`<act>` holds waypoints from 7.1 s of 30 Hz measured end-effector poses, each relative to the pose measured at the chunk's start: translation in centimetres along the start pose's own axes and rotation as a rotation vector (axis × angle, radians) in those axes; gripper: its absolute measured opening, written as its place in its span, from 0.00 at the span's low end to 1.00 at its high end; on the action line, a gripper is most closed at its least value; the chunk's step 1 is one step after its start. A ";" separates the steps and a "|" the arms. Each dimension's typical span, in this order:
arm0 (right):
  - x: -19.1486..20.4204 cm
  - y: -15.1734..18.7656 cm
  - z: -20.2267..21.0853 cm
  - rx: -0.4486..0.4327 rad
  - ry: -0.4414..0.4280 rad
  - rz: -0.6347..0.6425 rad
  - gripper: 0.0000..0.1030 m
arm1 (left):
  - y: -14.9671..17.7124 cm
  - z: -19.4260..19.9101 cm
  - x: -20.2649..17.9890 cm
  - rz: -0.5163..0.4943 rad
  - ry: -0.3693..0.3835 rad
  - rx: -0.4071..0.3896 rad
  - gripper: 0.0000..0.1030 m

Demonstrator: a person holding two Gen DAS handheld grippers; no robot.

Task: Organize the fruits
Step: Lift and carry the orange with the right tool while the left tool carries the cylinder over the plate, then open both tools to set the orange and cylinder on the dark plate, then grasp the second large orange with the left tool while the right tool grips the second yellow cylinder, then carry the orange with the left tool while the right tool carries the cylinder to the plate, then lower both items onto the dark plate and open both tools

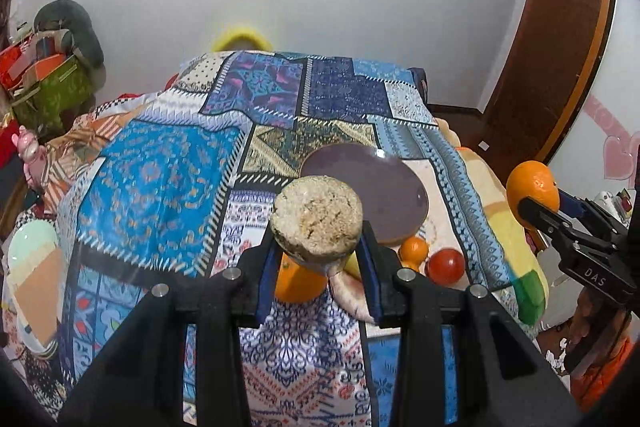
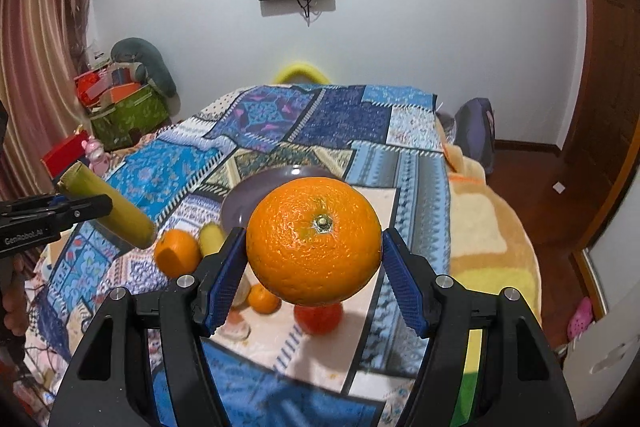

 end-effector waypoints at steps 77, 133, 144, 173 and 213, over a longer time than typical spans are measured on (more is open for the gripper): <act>-1.3 -0.8 -15.5 0.184 0.033 0.103 0.79 | -3.4 -16.2 2.2 0.031 0.018 0.181 0.52; 8.6 6.6 -12.0 0.415 -0.263 0.169 0.34 | 6.3 -8.6 3.8 -0.057 0.027 0.256 0.81; 8.1 7.0 -12.3 0.398 -0.299 0.130 0.34 | 7.0 -11.4 4.0 0.003 0.060 0.307 0.81; 3.5 1.2 -8.3 0.178 -0.161 0.084 0.33 | 2.3 -8.6 2.5 -0.009 0.059 0.163 0.65; -0.5 -0.2 -18.2 0.199 -0.153 0.039 0.34 | -1.6 -22.0 -0.3 -0.082 0.082 0.181 0.65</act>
Point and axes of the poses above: each gripper's, at about its wrist camera, not at the fingertips, and z roughly against the way its jaws point, x to its left, y to its underside, the point moved 2 cm from there along -z, roughly the way its jaws point, and after that the axes turned 9 degrees about -x, right-handed, at the moved point
